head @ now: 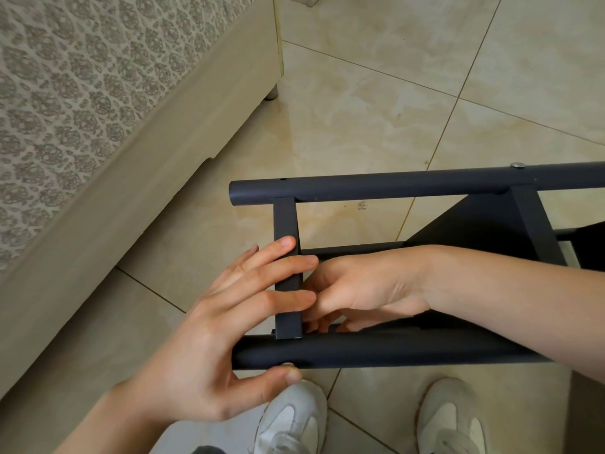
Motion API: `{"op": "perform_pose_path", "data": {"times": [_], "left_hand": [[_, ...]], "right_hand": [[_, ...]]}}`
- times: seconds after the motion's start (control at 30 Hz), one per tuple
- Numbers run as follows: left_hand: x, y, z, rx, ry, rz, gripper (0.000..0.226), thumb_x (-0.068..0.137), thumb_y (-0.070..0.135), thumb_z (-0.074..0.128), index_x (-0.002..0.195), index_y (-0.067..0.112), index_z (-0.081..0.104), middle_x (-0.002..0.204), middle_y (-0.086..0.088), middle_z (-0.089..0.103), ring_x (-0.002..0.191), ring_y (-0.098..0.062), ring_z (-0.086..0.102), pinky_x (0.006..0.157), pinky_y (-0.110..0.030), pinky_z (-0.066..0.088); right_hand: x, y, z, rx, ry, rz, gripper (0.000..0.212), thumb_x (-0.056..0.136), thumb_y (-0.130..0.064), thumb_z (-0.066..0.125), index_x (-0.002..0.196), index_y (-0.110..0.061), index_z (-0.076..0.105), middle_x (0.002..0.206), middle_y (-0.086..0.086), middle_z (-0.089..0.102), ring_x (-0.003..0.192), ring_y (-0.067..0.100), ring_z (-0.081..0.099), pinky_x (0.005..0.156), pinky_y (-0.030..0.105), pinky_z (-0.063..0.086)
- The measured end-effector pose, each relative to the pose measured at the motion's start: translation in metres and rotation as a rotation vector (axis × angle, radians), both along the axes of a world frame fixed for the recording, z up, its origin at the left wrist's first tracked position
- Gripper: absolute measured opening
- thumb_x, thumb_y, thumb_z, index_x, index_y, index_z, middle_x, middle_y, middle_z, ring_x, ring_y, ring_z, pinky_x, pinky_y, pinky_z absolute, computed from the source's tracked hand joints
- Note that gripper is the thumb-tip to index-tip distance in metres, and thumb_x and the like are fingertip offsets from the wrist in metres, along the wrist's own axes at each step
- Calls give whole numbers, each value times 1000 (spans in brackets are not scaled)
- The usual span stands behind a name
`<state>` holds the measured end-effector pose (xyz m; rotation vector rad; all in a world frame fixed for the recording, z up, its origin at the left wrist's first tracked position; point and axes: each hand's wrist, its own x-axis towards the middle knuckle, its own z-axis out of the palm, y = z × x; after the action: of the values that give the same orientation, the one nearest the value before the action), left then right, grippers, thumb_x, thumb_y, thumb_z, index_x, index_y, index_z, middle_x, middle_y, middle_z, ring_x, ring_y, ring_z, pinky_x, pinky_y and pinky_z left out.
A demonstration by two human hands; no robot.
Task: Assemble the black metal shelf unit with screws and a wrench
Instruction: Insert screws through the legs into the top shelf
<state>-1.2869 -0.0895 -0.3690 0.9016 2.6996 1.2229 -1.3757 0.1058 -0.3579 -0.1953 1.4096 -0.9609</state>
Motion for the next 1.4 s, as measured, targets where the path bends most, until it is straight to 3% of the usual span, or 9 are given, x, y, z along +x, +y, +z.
{"op": "perform_pose_path", "data": {"times": [0.17,0.27,0.4,0.53,0.6,0.7,1.03,1.17,1.4], "left_hand": [[0,0,0,9,-3,-9,48,96,51,56,129,17,56,155,0,43,152,-30,27,117,-56,31],[0,0,0,9,-6,-7,47,96,51,56,129,18,56,155,0,43,152,-29,27,117,-57,31],[0,0,-1,8,-4,-2,47,96,51,55,129,18,56,155,1,43,152,-29,27,117,-57,31],[0,0,-1,6,-1,2,48,96,52,55,130,17,56,155,0,44,152,-29,27,118,-54,30],[0,0,-1,8,-2,5,49,96,52,55,130,17,56,155,0,44,152,-28,27,119,-51,29],[0,0,0,8,-5,6,49,96,52,55,130,17,57,154,-1,44,152,-29,27,119,-48,29],[0,1,-1,11,9,0,49,96,50,56,130,16,57,155,2,43,152,-28,27,121,-38,26],[-1,2,-1,8,17,-2,48,96,49,56,130,15,57,155,3,43,152,-28,27,121,-34,26],[-1,1,-2,6,20,-5,49,96,49,56,131,15,57,156,2,42,151,-29,27,120,-35,27]], "right_hand": [[4,-2,-3,0,15,13,26,99,-19,53,116,-2,62,103,11,62,99,22,58,109,46,40],[2,-1,-2,3,28,12,34,99,-19,53,127,1,57,120,20,64,116,33,60,109,45,42],[0,0,-1,-6,4,-7,32,99,-15,53,123,7,57,104,14,59,99,27,53,92,36,41],[2,-3,-7,22,26,-24,28,98,-16,55,115,5,62,103,19,63,96,25,54,95,38,45],[1,-2,-6,11,14,-32,18,97,-15,56,96,-2,68,89,11,63,86,21,55,85,32,45],[-5,0,-2,-12,-20,-29,23,95,-12,59,74,-16,68,72,0,61,70,13,54,70,24,43],[-7,1,-7,-84,-153,-87,20,94,-5,59,79,-14,70,79,2,69,72,11,65,74,22,54],[-9,2,-5,-59,-113,-62,29,93,-8,61,67,-17,70,69,-1,65,63,9,59,66,21,50],[-5,-2,-6,-41,-109,-84,16,94,-10,61,79,-12,67,71,-1,64,66,9,57,72,22,47]]}}
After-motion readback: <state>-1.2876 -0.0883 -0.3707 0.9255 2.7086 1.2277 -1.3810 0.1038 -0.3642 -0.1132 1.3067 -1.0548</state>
